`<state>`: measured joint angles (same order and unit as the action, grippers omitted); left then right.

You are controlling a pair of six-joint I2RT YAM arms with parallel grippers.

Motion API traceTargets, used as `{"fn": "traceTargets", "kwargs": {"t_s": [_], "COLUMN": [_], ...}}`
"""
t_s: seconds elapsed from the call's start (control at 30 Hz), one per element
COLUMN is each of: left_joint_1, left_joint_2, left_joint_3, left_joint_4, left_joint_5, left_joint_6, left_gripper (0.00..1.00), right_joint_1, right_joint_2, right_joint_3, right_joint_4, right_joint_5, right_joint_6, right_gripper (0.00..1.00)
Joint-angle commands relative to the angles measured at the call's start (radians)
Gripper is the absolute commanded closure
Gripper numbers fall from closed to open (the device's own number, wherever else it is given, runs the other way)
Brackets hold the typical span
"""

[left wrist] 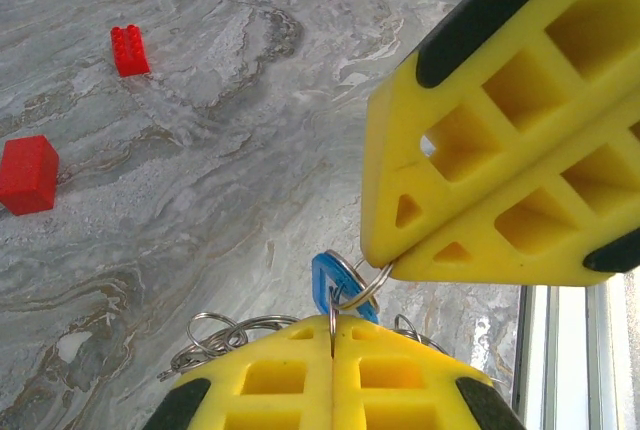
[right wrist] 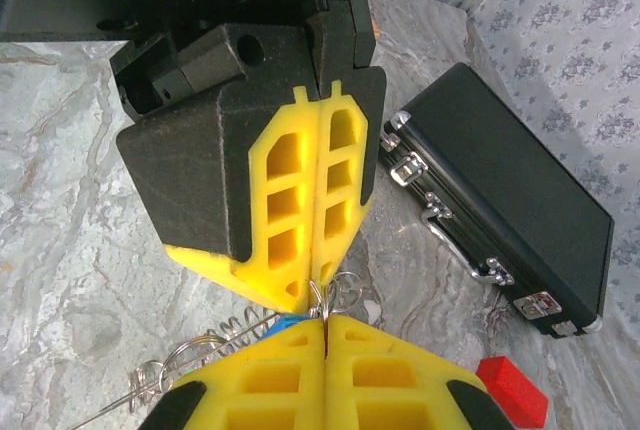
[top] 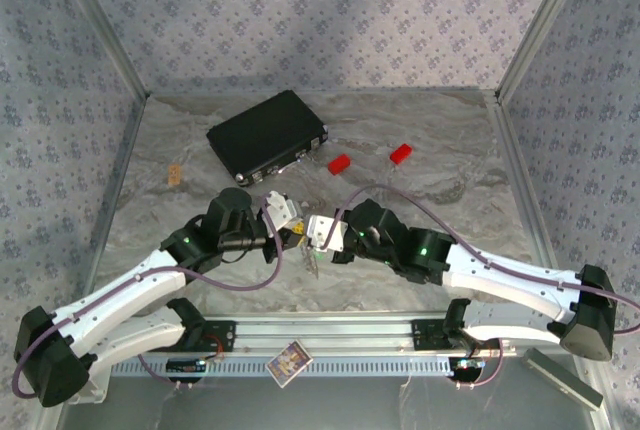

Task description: Put the keys on the keyring

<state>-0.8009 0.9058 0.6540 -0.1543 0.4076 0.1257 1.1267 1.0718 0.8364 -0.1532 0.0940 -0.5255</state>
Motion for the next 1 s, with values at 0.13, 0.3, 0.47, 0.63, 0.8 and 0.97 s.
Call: {"fn": "traceTargets", "kwargs": {"t_s": [0.13, 0.3, 0.47, 0.63, 0.8, 0.97], "left_joint_1": [-0.006, -0.007, -0.007, -0.007, -0.007, -0.007], "left_joint_2": [-0.007, -0.007, -0.007, -0.005, -0.002, -0.001], "left_joint_3": [0.032, 0.033, 0.034, 0.034, 0.036, 0.034], "left_joint_4": [0.035, 0.038, 0.038, 0.039, 0.041, 0.038], "left_joint_5": [0.028, 0.028, 0.028, 0.028, 0.028, 0.027], "left_joint_6": [-0.001, 0.001, 0.002, 0.003, 0.009, 0.013], "left_gripper": [1.00, 1.00, 1.00, 1.00, 1.00, 1.00], "right_joint_1": [0.015, 0.018, 0.025, 0.025, 0.027, 0.027], "right_joint_2": [-0.002, 0.007, 0.017, 0.030, 0.036, 0.027], "right_joint_3": [-0.006, -0.003, -0.002, 0.003, 0.009, 0.009], "right_joint_4": [0.021, 0.002, -0.001, -0.020, -0.041, -0.048], "right_joint_5": [0.055, 0.037, 0.048, 0.044, 0.035, 0.034], "right_joint_6": [-0.032, -0.028, -0.033, -0.035, -0.036, -0.034], "right_gripper": [1.00, 1.00, 1.00, 1.00, 1.00, 1.00]}}
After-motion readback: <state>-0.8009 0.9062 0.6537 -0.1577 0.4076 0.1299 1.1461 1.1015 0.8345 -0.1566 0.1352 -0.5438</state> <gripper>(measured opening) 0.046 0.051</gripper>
